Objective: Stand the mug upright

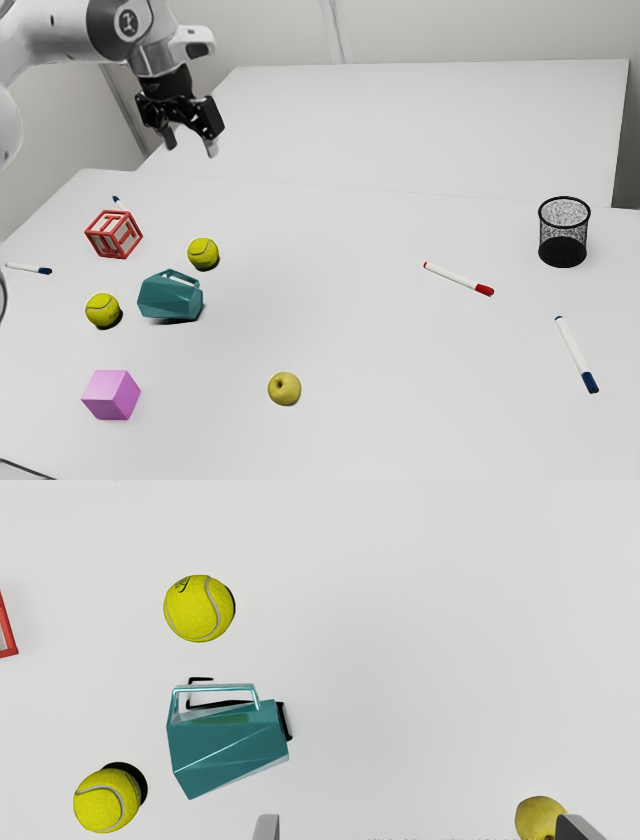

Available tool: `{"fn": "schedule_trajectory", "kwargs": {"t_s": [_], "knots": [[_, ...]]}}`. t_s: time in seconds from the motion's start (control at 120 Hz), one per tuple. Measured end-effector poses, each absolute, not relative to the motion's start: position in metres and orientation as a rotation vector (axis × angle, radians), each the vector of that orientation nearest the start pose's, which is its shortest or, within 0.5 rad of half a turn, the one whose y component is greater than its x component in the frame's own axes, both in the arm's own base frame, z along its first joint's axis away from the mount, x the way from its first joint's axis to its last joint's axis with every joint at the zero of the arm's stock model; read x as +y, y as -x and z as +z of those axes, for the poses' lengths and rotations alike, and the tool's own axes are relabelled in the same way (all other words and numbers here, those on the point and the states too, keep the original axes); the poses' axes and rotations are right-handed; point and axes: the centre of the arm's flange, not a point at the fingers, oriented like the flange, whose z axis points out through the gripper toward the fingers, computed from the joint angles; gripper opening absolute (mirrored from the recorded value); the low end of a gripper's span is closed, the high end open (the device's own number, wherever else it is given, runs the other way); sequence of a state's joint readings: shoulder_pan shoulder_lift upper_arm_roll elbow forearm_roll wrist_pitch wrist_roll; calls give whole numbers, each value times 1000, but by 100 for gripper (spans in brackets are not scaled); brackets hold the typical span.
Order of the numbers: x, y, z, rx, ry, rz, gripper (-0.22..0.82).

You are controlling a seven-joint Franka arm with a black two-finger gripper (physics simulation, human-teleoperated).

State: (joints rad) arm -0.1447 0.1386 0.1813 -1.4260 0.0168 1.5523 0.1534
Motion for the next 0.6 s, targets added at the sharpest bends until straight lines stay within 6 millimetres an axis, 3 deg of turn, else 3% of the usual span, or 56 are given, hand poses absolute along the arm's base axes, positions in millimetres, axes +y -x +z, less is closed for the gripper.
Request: {"fn": "schedule_trajectory", "kwargs": {"t_s": [0.15, 0.375, 0.517, 0.6], "knots": [[30, -584, 609, 157, 3137, 37, 60], [126, -554, 570, -195, 3405, 142, 60], [194, -537, 511, -433, 3542, 276, 60], [217, -538, 477, -486, 3590, 336, 60]]}}
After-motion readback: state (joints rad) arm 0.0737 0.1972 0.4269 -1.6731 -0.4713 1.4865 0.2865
